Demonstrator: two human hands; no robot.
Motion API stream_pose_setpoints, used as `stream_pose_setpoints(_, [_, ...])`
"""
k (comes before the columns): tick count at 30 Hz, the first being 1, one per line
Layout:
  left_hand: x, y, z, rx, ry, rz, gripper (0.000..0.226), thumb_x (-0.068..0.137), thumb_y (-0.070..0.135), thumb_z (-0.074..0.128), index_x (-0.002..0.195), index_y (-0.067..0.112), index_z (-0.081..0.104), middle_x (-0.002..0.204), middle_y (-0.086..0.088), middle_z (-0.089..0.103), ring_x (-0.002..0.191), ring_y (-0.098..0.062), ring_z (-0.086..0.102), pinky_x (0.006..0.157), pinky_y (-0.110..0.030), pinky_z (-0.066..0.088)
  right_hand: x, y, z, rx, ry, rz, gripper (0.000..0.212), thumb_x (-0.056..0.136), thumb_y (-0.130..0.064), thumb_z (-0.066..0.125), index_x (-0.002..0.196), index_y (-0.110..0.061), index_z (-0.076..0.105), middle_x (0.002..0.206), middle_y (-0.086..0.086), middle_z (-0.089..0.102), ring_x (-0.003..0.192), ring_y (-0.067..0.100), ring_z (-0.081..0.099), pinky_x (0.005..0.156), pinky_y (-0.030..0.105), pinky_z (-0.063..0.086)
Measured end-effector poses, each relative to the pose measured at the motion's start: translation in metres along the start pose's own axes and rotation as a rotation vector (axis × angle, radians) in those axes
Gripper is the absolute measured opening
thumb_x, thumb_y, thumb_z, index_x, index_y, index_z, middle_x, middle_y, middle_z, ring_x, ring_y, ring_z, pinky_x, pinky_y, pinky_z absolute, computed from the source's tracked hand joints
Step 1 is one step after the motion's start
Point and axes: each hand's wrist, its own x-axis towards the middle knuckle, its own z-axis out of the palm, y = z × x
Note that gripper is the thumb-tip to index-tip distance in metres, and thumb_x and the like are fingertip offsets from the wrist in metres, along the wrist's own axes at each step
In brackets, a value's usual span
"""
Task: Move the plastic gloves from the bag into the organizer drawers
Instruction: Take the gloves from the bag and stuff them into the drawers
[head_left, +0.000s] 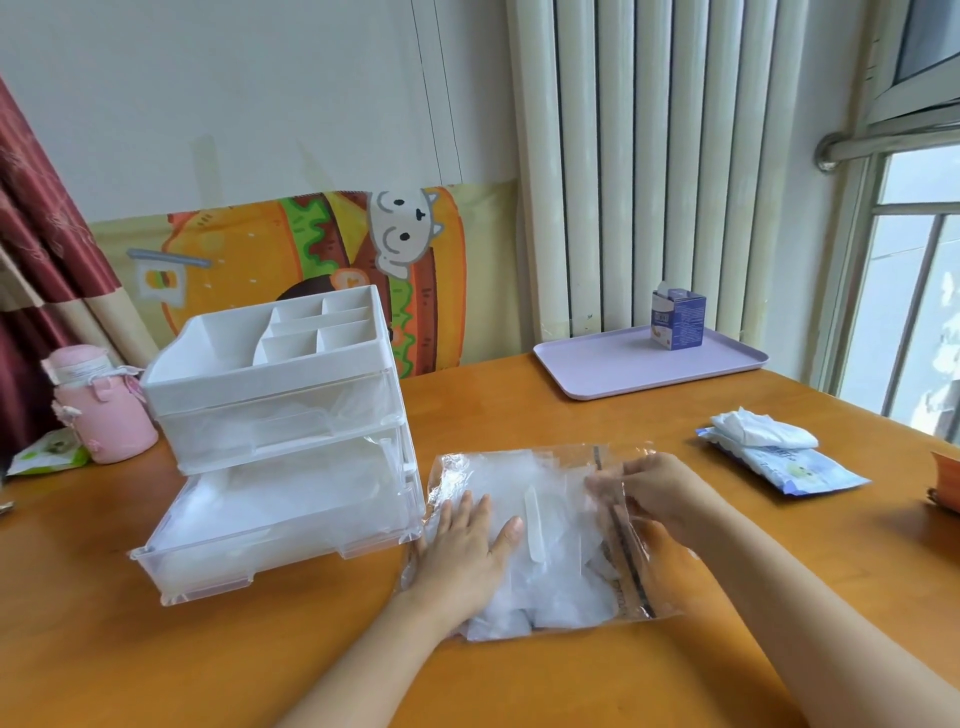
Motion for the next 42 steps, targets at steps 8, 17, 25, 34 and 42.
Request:
stream_pose_setpoints(8, [-0.001,0.002,-0.005,0.048,-0.013,-0.048,0.075,0.096,0.062,0.026,0.155,0.022,0.003,0.162,0.001,-0.008,0.149,-0.020,-0.008,0.118,-0.047,-0.002,-0.020,-0.043,-0.031,0.821,-0.202,-0.361,0.022,0.093,-0.014,0.046,0.105,-0.001,0.060,0.111,0.016,0.067,0.103,0.027,0.065,0.084,0.042,0.056])
stream_pose_setpoints(17, [-0.040,0.043,-0.090,-1.607,-0.256,0.150,0.072,0.087,0.065,0.031,0.089,0.011,0.079,0.102,-0.015,0.072,0.102,-0.028,0.064,0.097,-0.039,0.042,-0.049,-0.055,-0.018,0.776,-0.883,-0.359,0.031,0.099,-0.007,0.037,0.110,0.006,0.062,0.109,0.021,0.066,0.101,0.029,0.066,0.086,0.035,0.053])
stream_pose_setpoints(25, [-0.054,0.030,-0.123,-1.454,-0.385,0.237,0.090,0.076,0.079,0.036,0.123,0.008,0.065,0.131,-0.017,0.060,0.126,-0.030,0.053,0.107,-0.044,0.041,-0.059,-0.057,-0.015,0.671,-0.909,-0.227,0.009,0.082,-0.006,0.069,0.089,-0.005,0.064,0.089,0.019,0.068,0.079,0.030,0.070,0.065,0.032,0.058])
stream_pose_setpoints(34, [-0.061,0.026,-0.126,-1.188,-0.050,0.293,0.020,0.074,0.014,0.073,0.091,0.003,0.074,0.090,-0.013,0.072,0.083,-0.016,0.069,0.083,-0.025,0.054,-0.055,-0.048,0.016,0.530,-0.697,-0.272,0.073,0.067,-0.027,0.084,0.114,0.016,0.047,0.108,0.029,0.058,0.092,0.035,0.065,0.078,0.035,0.057])
stream_pose_setpoints(42, [-0.080,-0.007,-0.161,-0.928,0.479,0.309,0.009,0.086,0.020,0.070,0.083,0.013,0.074,0.080,-0.006,0.073,0.076,-0.010,0.065,0.091,-0.031,0.047,-0.067,-0.047,0.040,0.197,-0.748,-0.363,0.040,0.069,-0.035,0.084,0.091,-0.005,0.069,0.085,0.011,0.066,0.081,0.019,0.063,0.084,0.029,0.050])
